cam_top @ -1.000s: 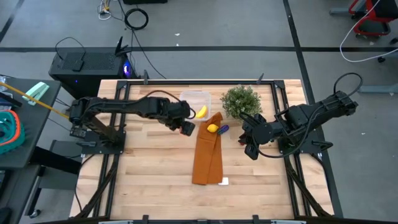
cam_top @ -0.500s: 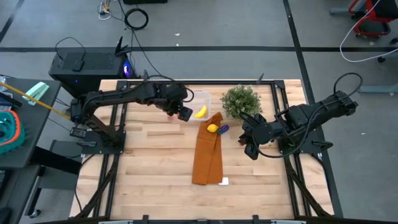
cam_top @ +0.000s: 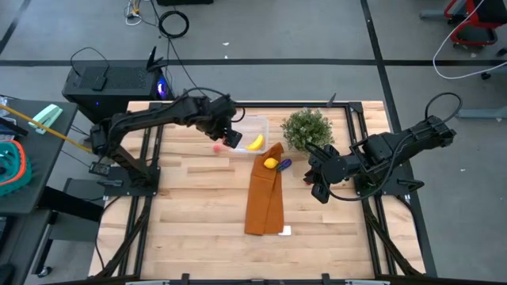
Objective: Pick and placing Produce into tupperware
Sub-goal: Put the light orange peach into the transparent bin
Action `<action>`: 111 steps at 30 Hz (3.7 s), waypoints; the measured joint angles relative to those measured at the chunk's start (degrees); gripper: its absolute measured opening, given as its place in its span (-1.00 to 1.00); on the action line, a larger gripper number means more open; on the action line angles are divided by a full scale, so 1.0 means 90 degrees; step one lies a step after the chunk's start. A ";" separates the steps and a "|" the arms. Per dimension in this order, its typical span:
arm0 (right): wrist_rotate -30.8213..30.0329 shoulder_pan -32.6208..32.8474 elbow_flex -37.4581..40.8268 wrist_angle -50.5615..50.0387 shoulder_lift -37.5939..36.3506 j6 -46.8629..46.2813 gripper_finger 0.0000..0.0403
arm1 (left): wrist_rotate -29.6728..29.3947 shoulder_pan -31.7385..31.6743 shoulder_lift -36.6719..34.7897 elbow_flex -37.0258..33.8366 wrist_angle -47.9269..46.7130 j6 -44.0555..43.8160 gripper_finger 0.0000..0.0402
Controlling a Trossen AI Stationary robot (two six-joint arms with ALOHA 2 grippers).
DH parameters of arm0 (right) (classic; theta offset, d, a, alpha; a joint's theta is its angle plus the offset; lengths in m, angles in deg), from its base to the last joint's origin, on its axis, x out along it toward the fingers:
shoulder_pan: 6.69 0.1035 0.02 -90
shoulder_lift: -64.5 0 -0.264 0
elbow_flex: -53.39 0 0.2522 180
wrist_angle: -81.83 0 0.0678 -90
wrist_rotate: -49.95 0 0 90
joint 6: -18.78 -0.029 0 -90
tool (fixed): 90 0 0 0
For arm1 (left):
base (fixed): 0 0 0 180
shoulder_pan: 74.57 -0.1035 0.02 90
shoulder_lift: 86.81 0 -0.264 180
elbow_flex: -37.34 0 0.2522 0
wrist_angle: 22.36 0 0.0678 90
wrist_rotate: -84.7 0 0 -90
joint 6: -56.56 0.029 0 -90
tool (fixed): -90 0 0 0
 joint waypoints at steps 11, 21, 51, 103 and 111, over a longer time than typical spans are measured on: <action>0.0000 0.0000 0.0000 0.0000 0.0000 -0.0118 -0.59 | 0.0192 -0.0205 0.0705 0.0720 -0.0169 0.0665 0.21; 0.0000 0.0000 0.0000 0.0003 0.0000 -0.0219 -0.59 | -0.0114 -0.0296 0.2255 0.3073 -0.1804 0.1972 0.21; -0.0002 0.0000 0.0000 0.0003 -0.0002 -0.0224 -0.59 | -0.0603 -0.0118 0.3345 0.3289 -0.1718 0.2947 0.22; -0.0029 0.0000 0.0000 0.0095 -0.0002 -0.0255 -0.59 | -0.0632 -0.0318 0.4201 0.3291 -0.1649 0.3000 0.21; -0.0029 0.0000 0.0000 0.0092 -0.0002 -0.0247 -0.59 | -0.0584 -0.0364 0.4216 0.3291 -0.1595 0.2967 0.20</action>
